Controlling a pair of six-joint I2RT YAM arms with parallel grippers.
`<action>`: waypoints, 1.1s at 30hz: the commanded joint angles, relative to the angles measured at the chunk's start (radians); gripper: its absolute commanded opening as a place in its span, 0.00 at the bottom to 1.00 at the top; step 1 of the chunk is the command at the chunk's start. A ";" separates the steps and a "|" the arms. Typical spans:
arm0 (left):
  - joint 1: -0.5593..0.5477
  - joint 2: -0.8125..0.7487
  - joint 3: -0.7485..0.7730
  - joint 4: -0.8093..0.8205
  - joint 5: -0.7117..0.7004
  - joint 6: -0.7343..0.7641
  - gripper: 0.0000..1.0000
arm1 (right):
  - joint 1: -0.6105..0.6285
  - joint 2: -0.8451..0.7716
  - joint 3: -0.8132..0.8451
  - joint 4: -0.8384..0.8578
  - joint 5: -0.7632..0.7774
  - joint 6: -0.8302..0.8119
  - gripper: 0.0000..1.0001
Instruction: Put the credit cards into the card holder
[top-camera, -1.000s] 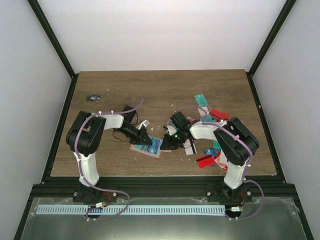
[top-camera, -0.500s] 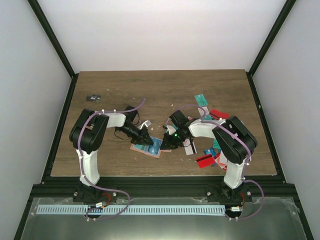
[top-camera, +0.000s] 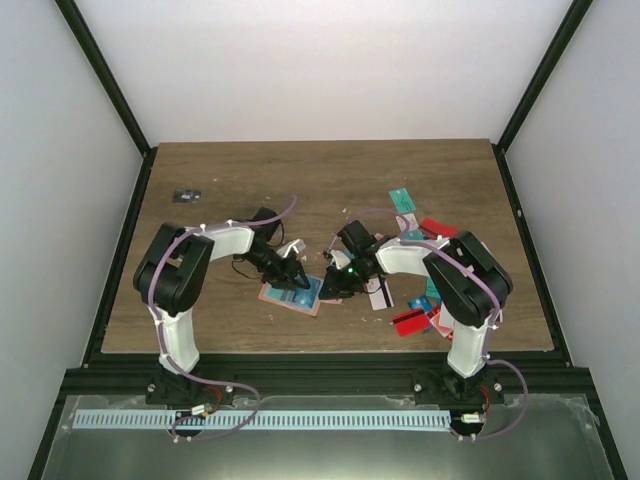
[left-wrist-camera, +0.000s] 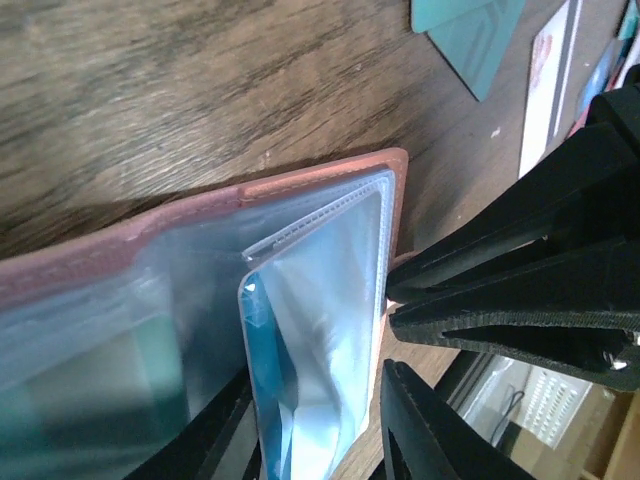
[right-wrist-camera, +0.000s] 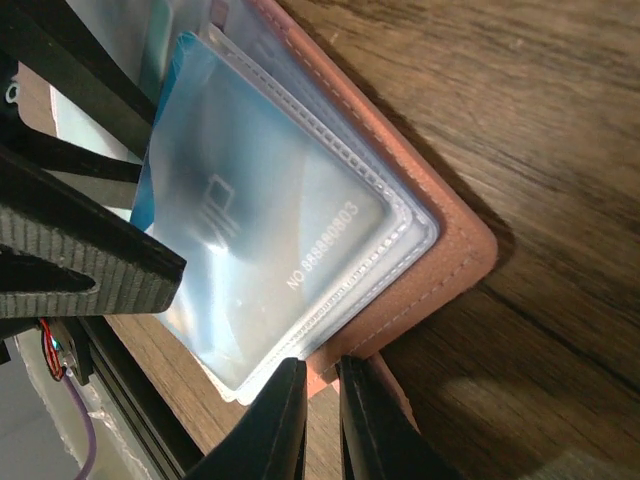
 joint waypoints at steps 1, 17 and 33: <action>-0.006 -0.046 0.010 -0.035 -0.125 -0.009 0.36 | 0.019 0.055 -0.008 0.036 0.099 -0.022 0.13; -0.022 -0.212 0.074 -0.159 -0.253 -0.056 0.56 | 0.015 -0.001 0.014 -0.009 0.115 -0.024 0.13; 0.073 -0.359 0.000 -0.128 -0.557 -0.051 0.72 | 0.014 -0.349 -0.125 -0.095 0.129 0.090 0.50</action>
